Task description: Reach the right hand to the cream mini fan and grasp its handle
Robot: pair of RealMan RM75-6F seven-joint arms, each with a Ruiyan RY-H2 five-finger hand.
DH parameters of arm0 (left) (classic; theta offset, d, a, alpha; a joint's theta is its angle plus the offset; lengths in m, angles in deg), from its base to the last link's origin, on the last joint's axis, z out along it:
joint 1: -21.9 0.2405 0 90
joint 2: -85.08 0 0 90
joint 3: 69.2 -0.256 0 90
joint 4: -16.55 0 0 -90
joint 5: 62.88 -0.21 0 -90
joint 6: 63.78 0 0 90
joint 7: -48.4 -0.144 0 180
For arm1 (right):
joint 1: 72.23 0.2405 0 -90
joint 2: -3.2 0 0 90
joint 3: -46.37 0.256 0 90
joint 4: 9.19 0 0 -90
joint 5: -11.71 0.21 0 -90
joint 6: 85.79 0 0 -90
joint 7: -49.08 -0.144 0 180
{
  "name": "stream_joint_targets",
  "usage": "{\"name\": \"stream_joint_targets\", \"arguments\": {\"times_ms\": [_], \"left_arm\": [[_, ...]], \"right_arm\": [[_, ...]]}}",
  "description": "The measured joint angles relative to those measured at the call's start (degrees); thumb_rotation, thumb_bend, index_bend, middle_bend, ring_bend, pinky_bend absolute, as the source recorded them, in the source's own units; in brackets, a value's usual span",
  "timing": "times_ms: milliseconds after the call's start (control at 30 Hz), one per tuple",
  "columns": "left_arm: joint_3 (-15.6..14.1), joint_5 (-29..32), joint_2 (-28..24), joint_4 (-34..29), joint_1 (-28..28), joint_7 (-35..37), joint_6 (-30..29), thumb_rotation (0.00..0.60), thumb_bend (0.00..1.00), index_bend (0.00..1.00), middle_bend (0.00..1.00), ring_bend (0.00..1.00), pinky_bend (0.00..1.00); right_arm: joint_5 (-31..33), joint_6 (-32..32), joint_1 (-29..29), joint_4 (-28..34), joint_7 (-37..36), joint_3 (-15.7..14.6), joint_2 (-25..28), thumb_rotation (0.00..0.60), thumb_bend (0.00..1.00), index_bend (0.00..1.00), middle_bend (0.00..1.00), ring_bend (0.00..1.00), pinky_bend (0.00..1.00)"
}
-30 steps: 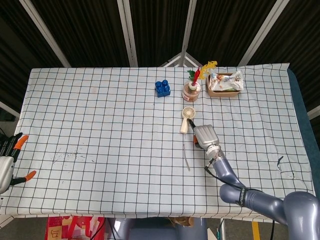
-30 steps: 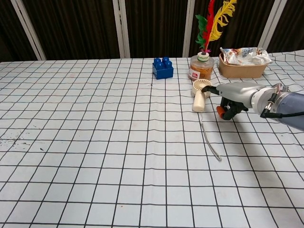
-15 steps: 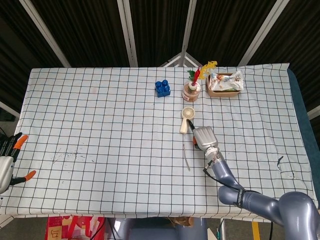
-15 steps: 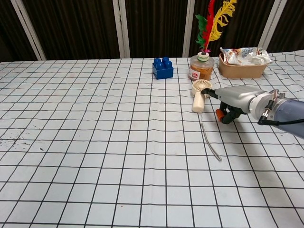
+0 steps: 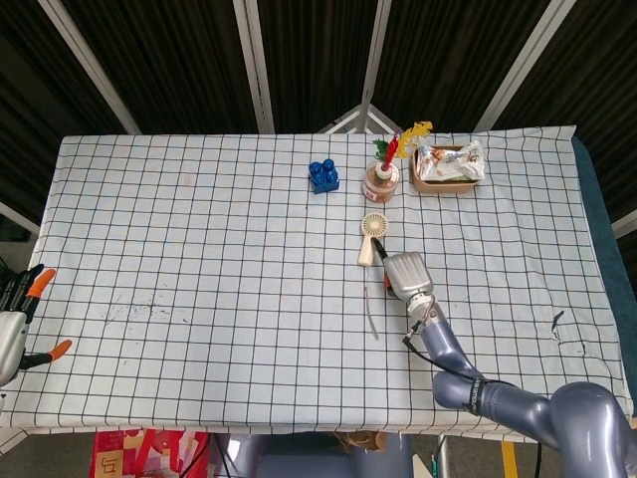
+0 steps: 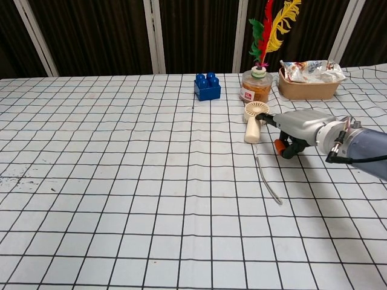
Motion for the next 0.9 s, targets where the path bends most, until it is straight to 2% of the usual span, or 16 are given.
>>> {"name": "stream_joint_targets", "arguments": {"times_ms": [167,267,333,467,533,700,767,900], "left_arm": [[0.00,0.03,0.07,0.00,0.03,-0.20,-0.08,0.600,0.03,0.00,0.00,0.00,0.00],[0.06,0.16,0.10,0.00,0.06,-0.24,-0.13,0.600,0.03,0.00,0.00,0.00,0.00],[0.05,0.20,0.10,0.02,0.10,-0.29,-0.15,0.600,0.03,0.00,0.00,0.00,0.00],[-0.02,0.15,0.05,-0.03,0.24,-0.33,-0.35,0.600,0.03,0.00,0.00,0.00,0.00],[-0.10,0.06,-0.02,-0.08,0.36,-0.36,-0.50,0.600,0.03,0.00,0.00,0.00,0.00],[-0.26,-0.04,-0.12,-0.20,0.63,-0.44,-0.82,0.600,0.03,0.00,0.00,0.00,0.00],[-0.38,-0.31,-0.11,-0.18,0.75,-0.91,-1.08,0.600,0.03,0.00,0.00,0.00,0.00],[-0.68,-0.86,0.05,-0.19,0.98,-2.03,-1.54,0.600,0.03,0.00,0.00,0.00,0.00]], "right_arm": [[-2.85,4.05,-0.01,1.88,-0.90,1.40,0.99,0.600,0.73,0.00,0.80,0.86,0.80],[-5.60,7.55,-0.30,4.40,-1.92,2.40,2.46,0.600,0.73,0.00,0.73,0.77,0.74],[-7.41,9.87,-0.76,6.67,-2.71,2.89,3.93,0.600,0.73,0.00,0.64,0.68,0.67],[-10.42,13.74,-2.52,11.61,-4.15,3.10,7.50,0.600,0.72,0.00,0.40,0.40,0.39],[-11.94,15.19,-3.87,14.21,-4.67,2.64,9.65,0.600,0.69,0.00,0.31,0.29,0.28],[-16.83,20.59,-9.84,22.81,-5.96,-1.35,17.40,0.600,0.54,0.00,0.04,0.02,0.07],[-19.30,23.51,-13.32,26.31,-6.62,-4.28,21.02,0.600,0.51,0.00,0.00,0.00,0.03],[-24.51,29.35,-20.31,30.99,-8.32,-10.71,27.59,0.600,0.48,0.00,0.00,0.00,0.00]]}}
